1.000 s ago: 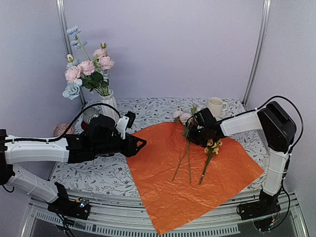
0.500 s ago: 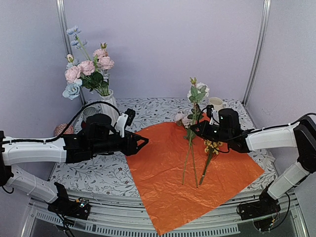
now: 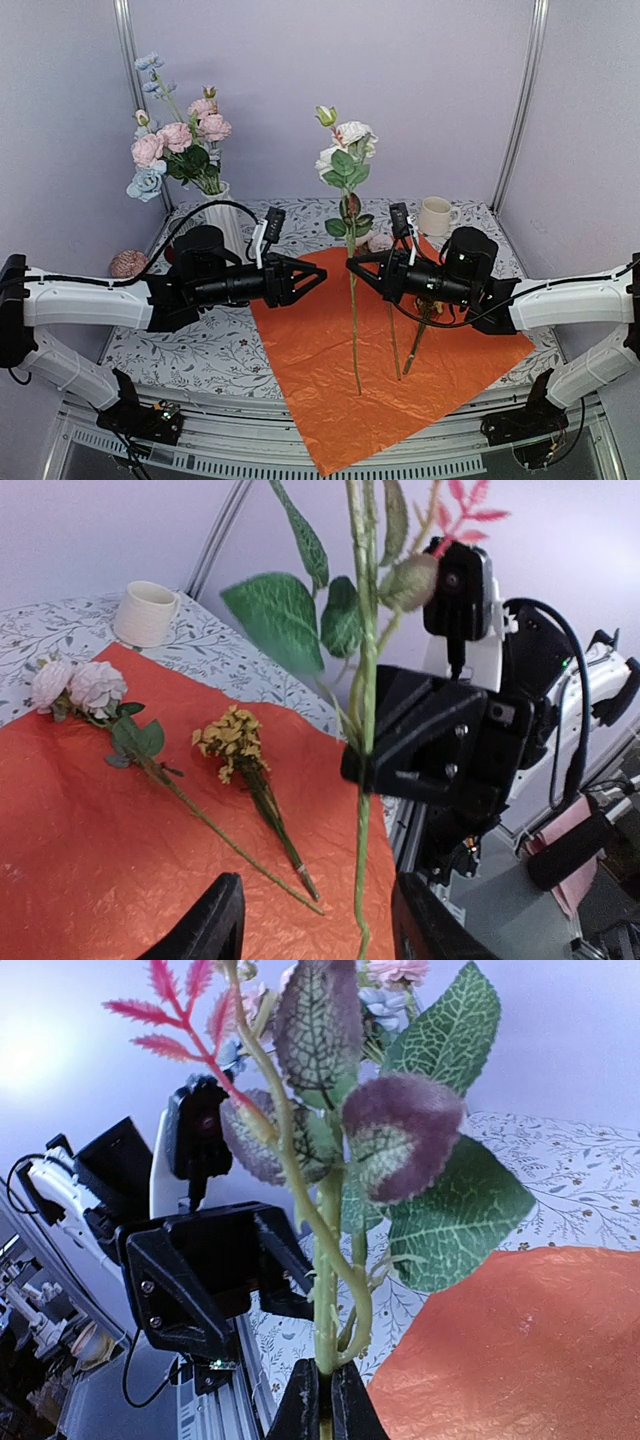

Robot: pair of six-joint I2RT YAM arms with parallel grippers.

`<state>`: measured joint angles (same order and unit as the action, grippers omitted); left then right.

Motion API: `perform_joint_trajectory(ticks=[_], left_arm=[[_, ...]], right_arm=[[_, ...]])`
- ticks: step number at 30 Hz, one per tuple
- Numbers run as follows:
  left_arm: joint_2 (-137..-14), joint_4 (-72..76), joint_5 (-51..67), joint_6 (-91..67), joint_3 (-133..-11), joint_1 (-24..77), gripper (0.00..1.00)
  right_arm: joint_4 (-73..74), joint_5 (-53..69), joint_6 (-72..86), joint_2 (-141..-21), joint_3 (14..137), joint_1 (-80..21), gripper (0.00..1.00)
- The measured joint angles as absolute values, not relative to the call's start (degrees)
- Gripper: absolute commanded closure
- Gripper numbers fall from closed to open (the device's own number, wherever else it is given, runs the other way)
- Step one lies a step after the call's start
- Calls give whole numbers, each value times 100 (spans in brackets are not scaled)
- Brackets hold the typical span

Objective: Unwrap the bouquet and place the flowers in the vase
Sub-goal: Pick up the fake flower from the flattened wrapping paper, then pass from the right arm to the left

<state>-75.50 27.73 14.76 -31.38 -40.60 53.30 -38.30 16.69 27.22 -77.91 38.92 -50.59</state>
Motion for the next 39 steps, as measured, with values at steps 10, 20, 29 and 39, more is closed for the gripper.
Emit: perform_joint_trajectory(ticks=[10, 20, 29, 39], left_arm=[[-7780, 3942, 2112, -3406, -4106, 5374, 55], [-8178, 4132, 2399, -3575, -4416, 5380, 66], [-8256, 4132, 2447, -3642, -4423, 5380, 84], [-8167, 4123, 2239, -3603, -4383, 5389, 100]], right_arm=[[-3837, 1944, 2108, -7797, 3951, -5485, 97], [-3739, 1962, 1859, -7940, 4195, -5636, 97], [-3669, 1964, 1772, -8071, 4285, -5690, 95], [-3581, 1774, 1695, -8082, 4278, -5734, 65]])
